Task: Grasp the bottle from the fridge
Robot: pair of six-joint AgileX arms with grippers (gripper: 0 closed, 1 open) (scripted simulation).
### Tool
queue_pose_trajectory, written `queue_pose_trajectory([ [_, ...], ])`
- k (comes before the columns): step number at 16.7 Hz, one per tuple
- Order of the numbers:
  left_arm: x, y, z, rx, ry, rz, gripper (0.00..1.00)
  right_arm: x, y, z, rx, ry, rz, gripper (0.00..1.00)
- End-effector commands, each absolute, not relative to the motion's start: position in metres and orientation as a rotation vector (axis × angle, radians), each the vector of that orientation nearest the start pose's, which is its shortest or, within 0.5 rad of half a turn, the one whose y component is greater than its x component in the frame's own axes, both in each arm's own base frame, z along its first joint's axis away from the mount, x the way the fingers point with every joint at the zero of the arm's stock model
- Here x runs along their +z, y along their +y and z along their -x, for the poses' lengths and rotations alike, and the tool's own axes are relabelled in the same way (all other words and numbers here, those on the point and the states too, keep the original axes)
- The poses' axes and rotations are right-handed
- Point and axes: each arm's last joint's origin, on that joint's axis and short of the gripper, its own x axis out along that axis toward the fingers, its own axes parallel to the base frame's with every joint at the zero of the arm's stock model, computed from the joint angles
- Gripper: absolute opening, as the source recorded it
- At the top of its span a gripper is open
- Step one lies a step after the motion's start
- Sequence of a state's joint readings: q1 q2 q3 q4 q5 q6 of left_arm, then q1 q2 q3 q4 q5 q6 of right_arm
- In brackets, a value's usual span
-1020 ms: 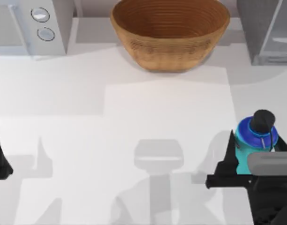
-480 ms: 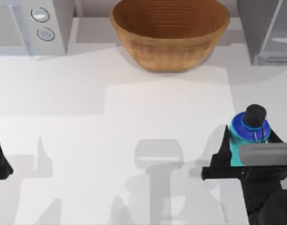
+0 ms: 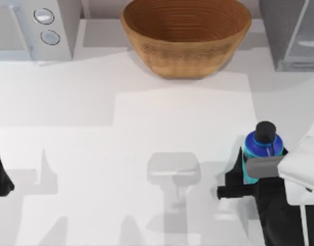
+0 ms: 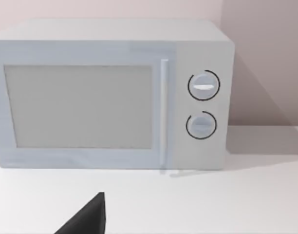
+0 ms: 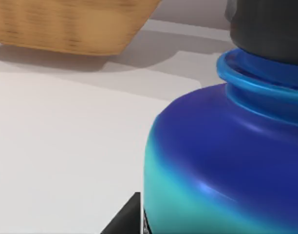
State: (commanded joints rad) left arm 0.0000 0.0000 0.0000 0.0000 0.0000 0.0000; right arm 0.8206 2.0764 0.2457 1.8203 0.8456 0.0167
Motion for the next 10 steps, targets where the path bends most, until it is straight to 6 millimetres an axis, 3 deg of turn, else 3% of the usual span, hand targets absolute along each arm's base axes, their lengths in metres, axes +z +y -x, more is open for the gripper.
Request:
queue_pose_trajectory([
  [2, 0.1600, -0.0012, -0.1057, 0.000, 0.000, 0.000, 1.00, 0.0772, 0.1580, -0.1773, -0.001, -0.003, 0.000, 0.00],
  [10, 0.1600, -0.0012, -0.1057, 0.000, 0.000, 0.000, 1.00, 0.0772, 0.1580, -0.1773, -0.001, -0.003, 0.000, 0.60],
])
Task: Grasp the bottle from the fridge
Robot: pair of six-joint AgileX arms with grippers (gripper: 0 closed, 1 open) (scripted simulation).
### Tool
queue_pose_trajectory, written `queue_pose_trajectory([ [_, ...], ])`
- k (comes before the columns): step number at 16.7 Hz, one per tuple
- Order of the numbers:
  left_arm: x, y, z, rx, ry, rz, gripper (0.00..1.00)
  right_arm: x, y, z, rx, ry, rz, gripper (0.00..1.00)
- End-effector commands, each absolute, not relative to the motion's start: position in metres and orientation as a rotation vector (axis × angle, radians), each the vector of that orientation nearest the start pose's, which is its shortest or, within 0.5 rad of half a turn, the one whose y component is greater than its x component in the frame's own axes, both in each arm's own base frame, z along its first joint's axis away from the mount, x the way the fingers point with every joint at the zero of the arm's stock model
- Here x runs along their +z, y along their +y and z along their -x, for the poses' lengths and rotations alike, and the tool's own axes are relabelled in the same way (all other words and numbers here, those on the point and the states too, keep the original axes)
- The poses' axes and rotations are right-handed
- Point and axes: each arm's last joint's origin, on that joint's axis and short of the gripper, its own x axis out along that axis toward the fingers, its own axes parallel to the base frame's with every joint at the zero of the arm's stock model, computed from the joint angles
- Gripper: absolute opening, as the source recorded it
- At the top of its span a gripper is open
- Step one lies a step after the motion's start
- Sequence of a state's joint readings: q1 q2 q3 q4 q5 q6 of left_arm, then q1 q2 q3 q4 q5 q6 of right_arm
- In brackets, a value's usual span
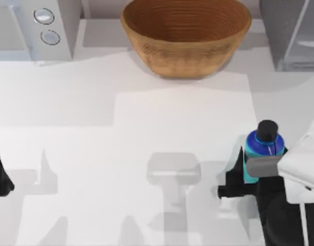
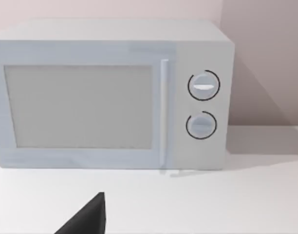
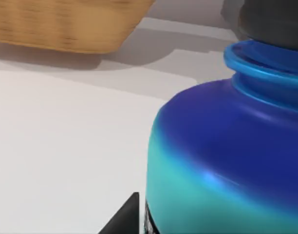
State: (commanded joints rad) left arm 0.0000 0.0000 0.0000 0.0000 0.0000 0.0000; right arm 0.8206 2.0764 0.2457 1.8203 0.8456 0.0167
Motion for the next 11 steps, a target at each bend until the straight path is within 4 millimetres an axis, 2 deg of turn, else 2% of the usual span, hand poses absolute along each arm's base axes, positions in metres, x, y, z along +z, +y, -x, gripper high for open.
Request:
queue_pose_trajectory([
  [5, 0.1600, -0.0012, -0.1057, 0.000, 0.000, 0.000, 1.00, 0.0772, 0.1580, -0.1773, -0.001, -0.003, 0.000, 0.98],
  [11, 0.1600, -0.0012, -0.1057, 0.000, 0.000, 0.000, 1.00, 0.0772, 0.1580, -0.1773, -0.001, -0.003, 0.000, 1.00],
])
